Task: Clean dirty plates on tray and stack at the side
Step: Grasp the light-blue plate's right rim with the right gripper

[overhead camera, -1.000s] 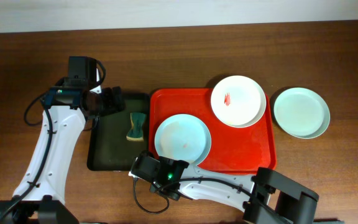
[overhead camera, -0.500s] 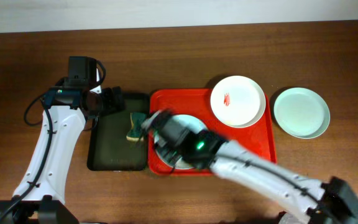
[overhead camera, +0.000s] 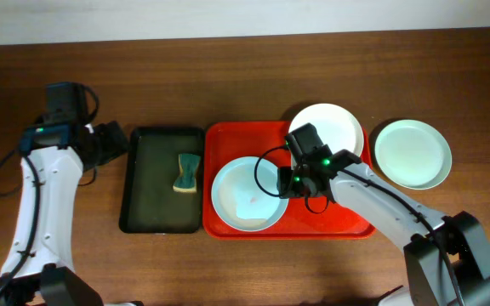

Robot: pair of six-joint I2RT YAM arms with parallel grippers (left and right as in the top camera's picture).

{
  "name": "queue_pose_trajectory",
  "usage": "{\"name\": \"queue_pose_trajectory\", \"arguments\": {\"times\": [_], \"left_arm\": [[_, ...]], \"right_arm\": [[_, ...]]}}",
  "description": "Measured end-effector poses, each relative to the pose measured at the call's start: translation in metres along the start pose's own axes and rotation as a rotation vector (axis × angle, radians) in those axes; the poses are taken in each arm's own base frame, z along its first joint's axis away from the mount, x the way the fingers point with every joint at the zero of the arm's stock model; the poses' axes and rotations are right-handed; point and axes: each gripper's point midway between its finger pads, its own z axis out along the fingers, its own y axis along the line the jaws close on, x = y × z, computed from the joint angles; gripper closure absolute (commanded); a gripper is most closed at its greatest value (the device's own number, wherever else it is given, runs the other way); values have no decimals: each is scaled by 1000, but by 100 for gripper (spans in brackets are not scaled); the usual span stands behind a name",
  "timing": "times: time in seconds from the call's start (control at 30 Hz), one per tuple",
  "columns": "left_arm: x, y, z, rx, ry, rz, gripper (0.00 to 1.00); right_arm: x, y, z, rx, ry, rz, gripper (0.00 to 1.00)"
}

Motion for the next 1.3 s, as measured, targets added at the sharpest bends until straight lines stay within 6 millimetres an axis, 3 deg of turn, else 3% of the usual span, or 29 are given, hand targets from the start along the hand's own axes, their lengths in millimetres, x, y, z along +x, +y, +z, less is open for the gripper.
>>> {"name": "queue_pose_trajectory", "arguments": {"times": [0.07, 0.1, 0.17, 0.23, 0.4, 0.47, 0.5, 0.73, 0.9, 0.97, 1.03, 1.2, 1.23, 1.27, 1.3], "left_arm": [[2, 4, 0, 1, 14, -16, 1], [2, 3, 0, 4, 16, -17, 1], [3, 3, 0, 8, 18, -17, 1], [3, 2, 0, 12, 19, -17, 1], [3, 2, 0, 12, 19, -17, 1], [3, 2, 0, 12, 19, -17, 1], [3, 2, 0, 12, 19, -18, 1], [3, 2, 0, 12, 19, -17, 1], [3, 2, 0, 12, 19, -17, 1], [3, 2, 0, 12, 19, -17, 1], [3, 2, 0, 12, 19, -17, 1], [3, 2, 0, 12, 19, -17, 1], [3, 2, 0, 12, 19, -17, 1], [3, 2, 0, 12, 19, -17, 1], [3, 2, 0, 12, 19, -17, 1]], "right_arm": [[-3, 0, 8, -18, -39, -4, 54], [-2, -1, 11, -22, -45, -5, 61], [3, -4, 16, -21, -42, -4, 86], [2, -3, 17, -24, -50, -9, 96], [1, -4, 17, -22, -52, -5, 96], [2, -4, 17, -21, -50, -4, 84], [2, -4, 17, -21, -50, -2, 83], [1, -5, 17, -15, -53, -5, 83], [-4, -5, 21, -11, -73, -6, 93], [-4, -5, 21, -11, -73, -6, 74], [-4, -5, 21, -10, -73, -3, 66], [-4, -6, 25, -9, -68, -6, 68], [-3, -7, 27, -7, -63, -6, 74], [-2, -7, 28, -8, -59, -9, 94], [-2, -6, 28, -13, -58, -5, 96]]}}
